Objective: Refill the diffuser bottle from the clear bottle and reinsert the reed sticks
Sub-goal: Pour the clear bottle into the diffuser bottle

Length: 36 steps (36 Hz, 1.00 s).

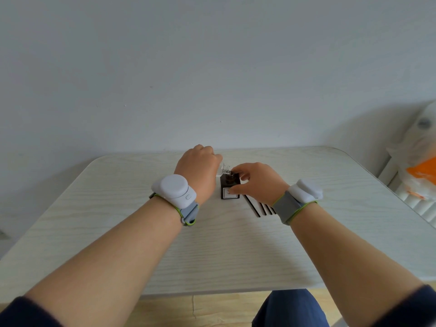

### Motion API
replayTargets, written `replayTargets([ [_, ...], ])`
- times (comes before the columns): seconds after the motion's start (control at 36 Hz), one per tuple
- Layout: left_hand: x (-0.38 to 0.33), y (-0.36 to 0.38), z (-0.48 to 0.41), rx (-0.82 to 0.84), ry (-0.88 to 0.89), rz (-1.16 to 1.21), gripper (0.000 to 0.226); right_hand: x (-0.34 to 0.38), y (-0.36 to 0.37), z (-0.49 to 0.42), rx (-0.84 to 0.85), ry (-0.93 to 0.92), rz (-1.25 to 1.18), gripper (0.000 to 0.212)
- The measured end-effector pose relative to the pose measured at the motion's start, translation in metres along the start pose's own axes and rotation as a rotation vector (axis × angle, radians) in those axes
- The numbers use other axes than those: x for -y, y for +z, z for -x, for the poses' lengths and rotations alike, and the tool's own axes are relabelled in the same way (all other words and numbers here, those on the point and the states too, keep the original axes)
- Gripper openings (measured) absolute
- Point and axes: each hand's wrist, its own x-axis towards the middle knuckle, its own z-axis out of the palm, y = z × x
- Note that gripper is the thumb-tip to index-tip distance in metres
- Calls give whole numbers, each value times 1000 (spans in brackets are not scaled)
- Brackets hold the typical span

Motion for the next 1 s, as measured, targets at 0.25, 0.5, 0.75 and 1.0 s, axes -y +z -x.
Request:
replayTargets([
  [0.25,-1,-1,0,4,1,-12,33,1,-1,0,-1,-6,10,46],
  [0.5,-1,0,-1,-6,13,-22,34,0,0,-1,2,-8,21,47],
  [0.75,-2,-1,-2,-16,26,-38,31,2,-1,0,2,-11,27,49],
  [1.0,-2,-3,-2,-26,41,-60,24,3,-2,1,0,-8,19,46],
])
